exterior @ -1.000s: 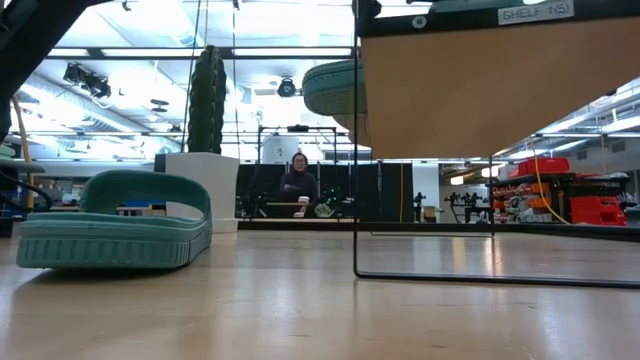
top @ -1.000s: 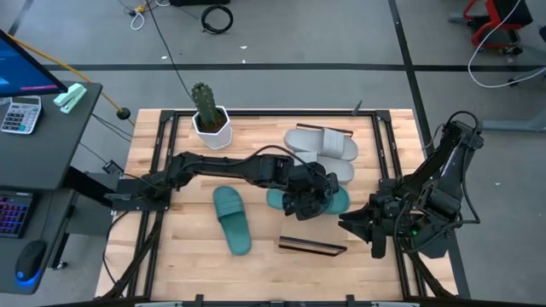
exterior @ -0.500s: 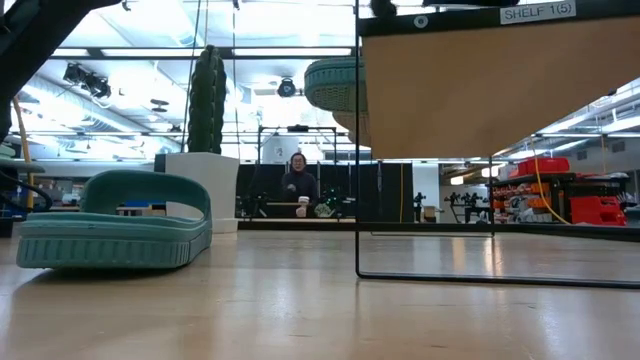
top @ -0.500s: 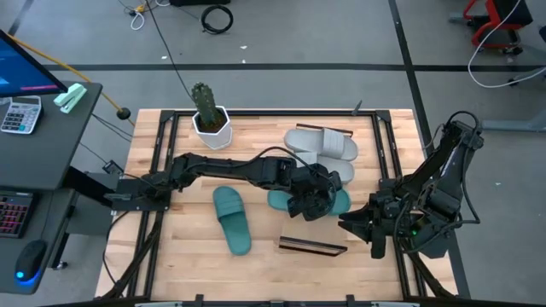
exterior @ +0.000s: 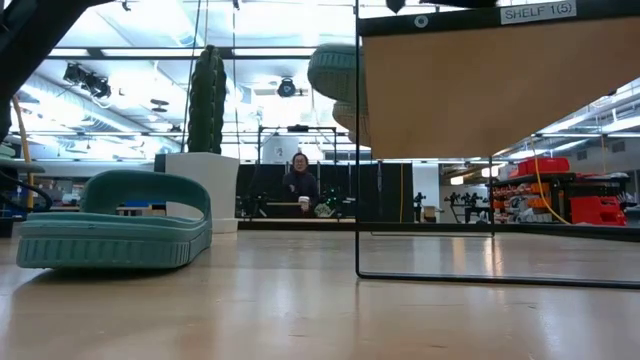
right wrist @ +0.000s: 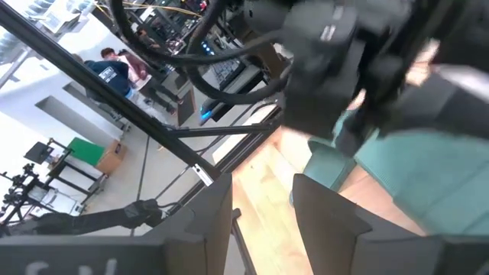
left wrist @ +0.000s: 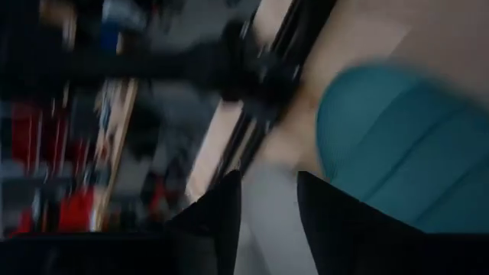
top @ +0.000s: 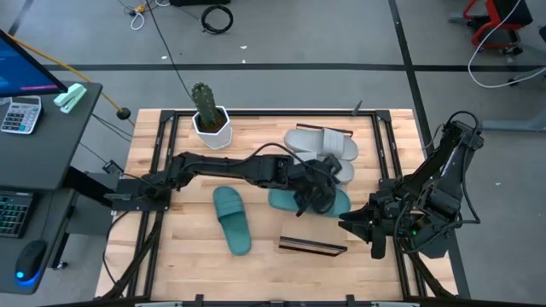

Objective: Pick and place slides into the shelf
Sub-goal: Put the bottom green slide on the shelf

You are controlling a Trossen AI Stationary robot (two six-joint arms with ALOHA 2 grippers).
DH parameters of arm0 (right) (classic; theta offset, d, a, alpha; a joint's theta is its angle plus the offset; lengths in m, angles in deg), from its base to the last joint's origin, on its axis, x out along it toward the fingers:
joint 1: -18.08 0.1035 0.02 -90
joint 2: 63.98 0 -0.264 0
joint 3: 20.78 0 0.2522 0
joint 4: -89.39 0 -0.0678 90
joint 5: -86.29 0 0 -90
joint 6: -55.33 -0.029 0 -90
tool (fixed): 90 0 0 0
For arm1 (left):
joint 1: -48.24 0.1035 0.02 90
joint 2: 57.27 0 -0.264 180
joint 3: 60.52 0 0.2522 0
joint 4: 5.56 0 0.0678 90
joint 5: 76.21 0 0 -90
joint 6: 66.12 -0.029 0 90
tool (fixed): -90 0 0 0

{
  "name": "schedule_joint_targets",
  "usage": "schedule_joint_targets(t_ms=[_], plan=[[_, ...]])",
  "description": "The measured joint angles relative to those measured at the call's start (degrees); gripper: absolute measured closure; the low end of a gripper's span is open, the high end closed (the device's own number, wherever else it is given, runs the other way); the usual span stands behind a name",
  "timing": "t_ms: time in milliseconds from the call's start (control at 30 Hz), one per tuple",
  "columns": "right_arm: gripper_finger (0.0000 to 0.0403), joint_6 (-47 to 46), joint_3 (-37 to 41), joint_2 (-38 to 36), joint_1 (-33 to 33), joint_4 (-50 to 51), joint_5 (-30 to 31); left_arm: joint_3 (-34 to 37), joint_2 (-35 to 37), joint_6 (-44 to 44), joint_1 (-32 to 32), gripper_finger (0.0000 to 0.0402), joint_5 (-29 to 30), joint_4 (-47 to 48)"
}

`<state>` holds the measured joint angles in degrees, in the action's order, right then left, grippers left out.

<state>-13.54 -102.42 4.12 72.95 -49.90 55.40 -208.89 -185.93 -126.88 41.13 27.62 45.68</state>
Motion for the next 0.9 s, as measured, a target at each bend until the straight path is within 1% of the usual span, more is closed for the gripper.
schedule_joint_targets(t_ms=[67,100,167,233,367,500,600,800,900], plan=[[0.0257,0.1,0.0,0.0,0.0,-0.01,0.02,-0.18,0.88,3.35,0.18,0.026,3.88,3.33],[0.0257,0.24,0.0,0.02,0.0,0.02,0.0,-0.31,1.32,5.59,0.23,0.0258,4.81,6.82],[0.0257,0.4,0.0,0.02,0.02,0.14,0.04,-0.28,2.36,11.68,0.49,0.0256,5.15,10.82],[0.0257,0.57,0.0,0.02,0.02,0.25,0.29,-0.28,3.94,19.72,0.74,0.0258,4.57,15.32],[0.0257,1.29,0.0,0.02,0.0,0.25,0.39,-0.39,7.02,34.18,1.46,0.0271,0.51,20.89],[0.0257,1.62,0.0,0.02,0.0,0.24,0.41,-0.39,9.71,48.88,2.26,0.0286,-6.34,23.31],[0.0257,1.62,0.0,0.02,0.02,0.36,0.42,-0.46,11.24,57.4,2.6,0.0297,-10.51,27.7],[0.0257,2.65,0.0,0.02,0.02,0.49,0.42,-0.09,11.99,72.94,1.9,0.0316,-11.31,41.43],[0.0257,3.42,0.0,0.02,0.02,0.63,0.42,-0.09,12.08,76.78,1.3,0.0325,-12.3,45.91]])
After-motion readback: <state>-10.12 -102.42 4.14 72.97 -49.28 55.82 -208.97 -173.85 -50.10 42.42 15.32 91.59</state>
